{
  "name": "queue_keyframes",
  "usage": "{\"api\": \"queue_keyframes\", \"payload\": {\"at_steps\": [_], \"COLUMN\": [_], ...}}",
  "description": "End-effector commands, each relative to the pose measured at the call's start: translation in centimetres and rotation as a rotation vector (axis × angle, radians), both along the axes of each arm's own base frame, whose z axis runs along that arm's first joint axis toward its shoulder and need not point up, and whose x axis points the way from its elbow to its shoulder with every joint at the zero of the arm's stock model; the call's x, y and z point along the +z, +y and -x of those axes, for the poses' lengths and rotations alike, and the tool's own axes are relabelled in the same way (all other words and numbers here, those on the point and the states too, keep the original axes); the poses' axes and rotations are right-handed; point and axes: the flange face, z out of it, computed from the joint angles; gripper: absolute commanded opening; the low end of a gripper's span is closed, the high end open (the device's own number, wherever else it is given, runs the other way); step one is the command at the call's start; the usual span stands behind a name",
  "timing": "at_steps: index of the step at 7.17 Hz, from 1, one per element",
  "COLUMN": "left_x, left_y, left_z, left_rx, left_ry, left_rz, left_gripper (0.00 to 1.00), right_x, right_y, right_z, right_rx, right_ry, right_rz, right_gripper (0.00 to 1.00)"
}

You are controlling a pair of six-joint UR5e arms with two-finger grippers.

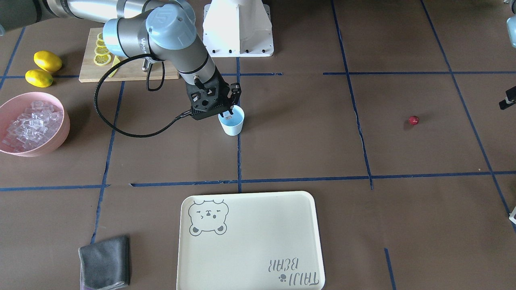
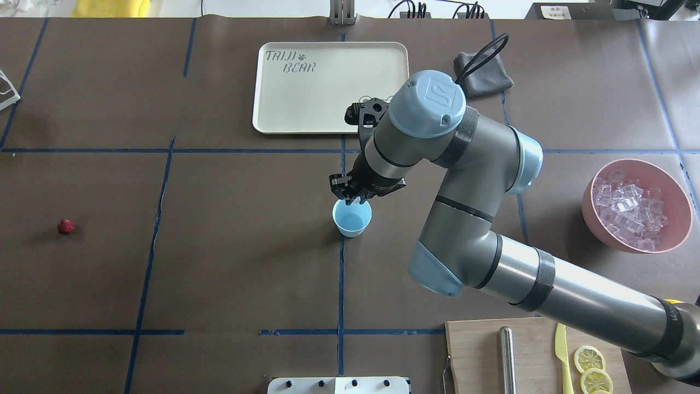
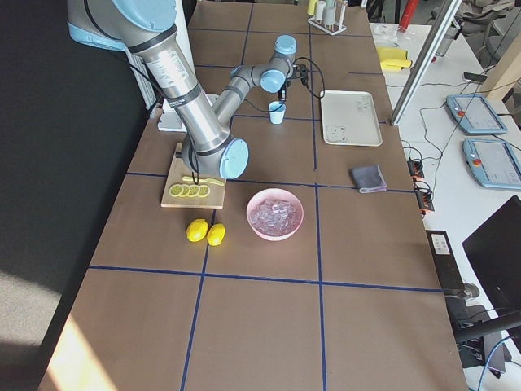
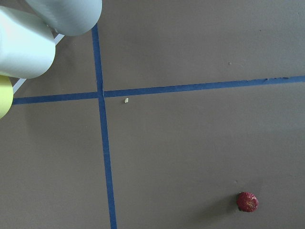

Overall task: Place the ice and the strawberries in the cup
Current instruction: 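Open the right gripper to drop the ice cube into the cup, then move the right gripper back over the ice bowl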

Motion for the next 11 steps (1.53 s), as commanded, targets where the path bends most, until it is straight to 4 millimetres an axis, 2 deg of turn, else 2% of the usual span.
{"api": "queue_keyframes", "payload": {"at_steps": [1,2,3,5,6,7,8,9,10,11], "left_x": [-0.1,-0.1,-0.2,-0.5,-0.8,-1.0,-1.9,-2.9,-4.0,-4.9], "left_y": [0.0,0.0,-0.1,-0.2,-0.2,-0.2,-0.1,0.1,0.5,0.7], "left_z": [0.0,0.0,-0.1,-0.3,-0.5,-1.4,-3.4,-5.2,-7.1,-7.2], "left_rx": [0.0,0.0,0.0,-0.046,-0.049,-0.044,-0.053,-0.048,-0.05,-0.069], "left_ry": [0.0,0.0,-0.002,-0.012,-0.01,-0.012,-0.021,-0.049,-0.075,-0.07], "left_rz": [-0.002,-0.002,-0.001,0.043,0.045,0.055,0.079,0.079,0.086,0.091], "left_gripper": [1.0,1.0,1.0,1.0,1.0,1.0,1.0,1.0,1.0,1.0], "right_x": [0.4,0.4,0.2,-1.1,-1.6,-1.3,0.0,2.7,5.5,8.1], "right_y": [0.2,0.3,0.4,1.2,0.8,-0.4,-1.7,-1.5,-2.4,-2.7], "right_z": [0.8,0.9,0.8,-1.1,-2.6,-5.5,-8.9,-11.7,-15.5,-18.7], "right_rx": [-0.005,-0.005,0.006,0.014,0.028,0.057,0.077,0.026,0.01,-0.009], "right_ry": [0.014,0.016,0.027,0.063,0.074,0.128,0.182,0.231,0.255,0.28], "right_rz": [0.005,0.008,0.039,0.064,0.074,0.104,0.113,0.052,-0.004,-0.046], "right_gripper": [0.58,0.99,0.99,0.99,0.99,0.99,1.0,1.0,1.0,1.0]}}
